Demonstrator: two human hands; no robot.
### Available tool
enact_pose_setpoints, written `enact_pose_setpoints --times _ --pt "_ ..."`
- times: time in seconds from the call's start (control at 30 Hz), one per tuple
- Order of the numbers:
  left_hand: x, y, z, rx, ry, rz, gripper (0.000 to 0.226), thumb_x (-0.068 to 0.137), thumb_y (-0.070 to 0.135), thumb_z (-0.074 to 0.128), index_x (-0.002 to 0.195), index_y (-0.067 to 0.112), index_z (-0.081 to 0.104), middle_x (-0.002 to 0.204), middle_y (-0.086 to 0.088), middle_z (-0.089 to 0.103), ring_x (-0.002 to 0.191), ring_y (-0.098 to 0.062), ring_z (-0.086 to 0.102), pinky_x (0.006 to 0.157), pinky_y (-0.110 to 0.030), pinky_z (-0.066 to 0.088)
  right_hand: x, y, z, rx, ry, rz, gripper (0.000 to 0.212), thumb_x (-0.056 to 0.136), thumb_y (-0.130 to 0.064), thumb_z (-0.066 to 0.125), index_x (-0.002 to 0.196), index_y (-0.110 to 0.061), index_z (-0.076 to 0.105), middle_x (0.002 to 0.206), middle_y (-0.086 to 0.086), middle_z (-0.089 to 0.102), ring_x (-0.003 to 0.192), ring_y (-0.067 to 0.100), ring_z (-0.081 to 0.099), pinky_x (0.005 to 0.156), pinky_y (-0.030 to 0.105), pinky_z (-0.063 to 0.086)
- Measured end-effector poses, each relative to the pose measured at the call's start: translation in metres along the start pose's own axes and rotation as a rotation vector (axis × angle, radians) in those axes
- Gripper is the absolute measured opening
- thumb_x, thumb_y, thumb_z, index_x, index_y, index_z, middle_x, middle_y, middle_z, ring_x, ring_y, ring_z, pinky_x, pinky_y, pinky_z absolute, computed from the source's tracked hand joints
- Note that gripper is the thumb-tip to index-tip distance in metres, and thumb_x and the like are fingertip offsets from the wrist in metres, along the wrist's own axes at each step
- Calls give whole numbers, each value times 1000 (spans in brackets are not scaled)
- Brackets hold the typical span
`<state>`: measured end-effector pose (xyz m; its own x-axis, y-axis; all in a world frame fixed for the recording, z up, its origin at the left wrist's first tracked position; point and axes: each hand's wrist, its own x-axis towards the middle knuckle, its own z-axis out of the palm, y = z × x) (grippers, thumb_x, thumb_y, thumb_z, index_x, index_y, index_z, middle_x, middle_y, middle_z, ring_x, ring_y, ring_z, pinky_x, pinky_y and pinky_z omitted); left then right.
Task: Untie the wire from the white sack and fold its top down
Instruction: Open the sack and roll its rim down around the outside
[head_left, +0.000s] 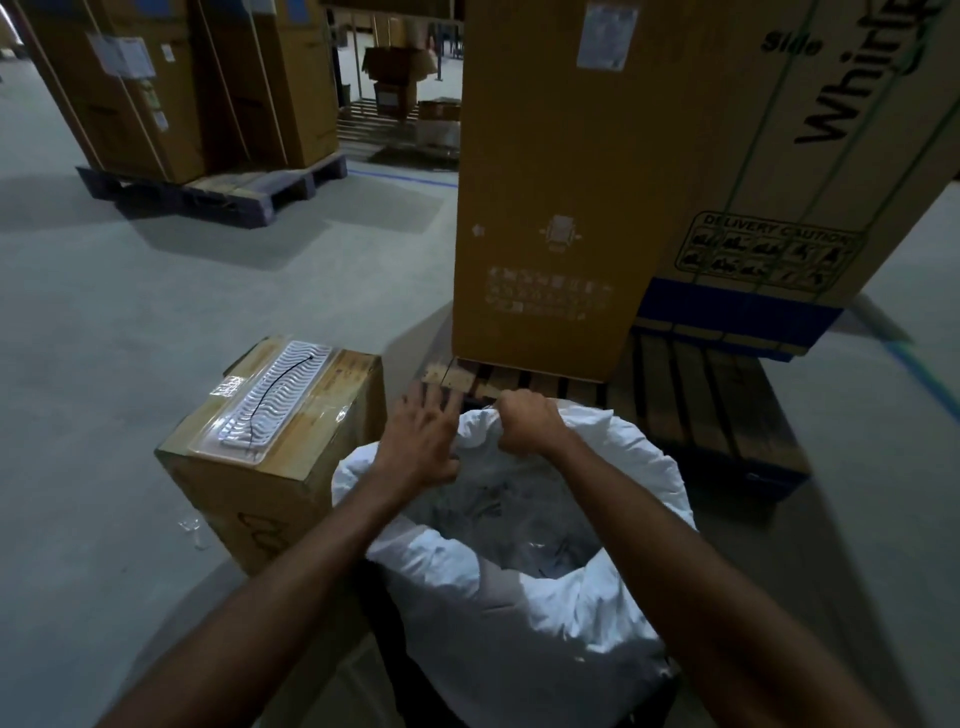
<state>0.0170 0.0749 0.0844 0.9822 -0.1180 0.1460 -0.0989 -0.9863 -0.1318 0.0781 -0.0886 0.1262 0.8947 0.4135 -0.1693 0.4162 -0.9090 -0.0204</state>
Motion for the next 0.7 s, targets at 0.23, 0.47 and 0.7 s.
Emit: enact_pose_setpoints --times 0.23,0.47,0.7 --pt "19 7 7 -456 -297 -197 40 76 26 74 113 19 62 100 -5 68 85 -23 64 64 -27 45 11 1 6 -200 185 -168 43 85 -19 71 126 -11 61 126 14 66 127 34 52 97 41 42" --pt "37 -20 -28 -849 -568 -202 22 85 13 77 104 6 67 83 -3 60 63 -3 55 48 -10 42 9 20 50 -55 319 -24 55 79 -9 75 131 -13 56 121 11 65 111 32 63 92 40 47" --pt "23 18 25 -113 0 100 72 74 32 71 137 15 40 118 -13 52 102 -26 49 81 -32 42 26 23 5 131 -208 72 39 82 -16 77 118 -8 63 117 11 68 92 25 62 74 35 50"
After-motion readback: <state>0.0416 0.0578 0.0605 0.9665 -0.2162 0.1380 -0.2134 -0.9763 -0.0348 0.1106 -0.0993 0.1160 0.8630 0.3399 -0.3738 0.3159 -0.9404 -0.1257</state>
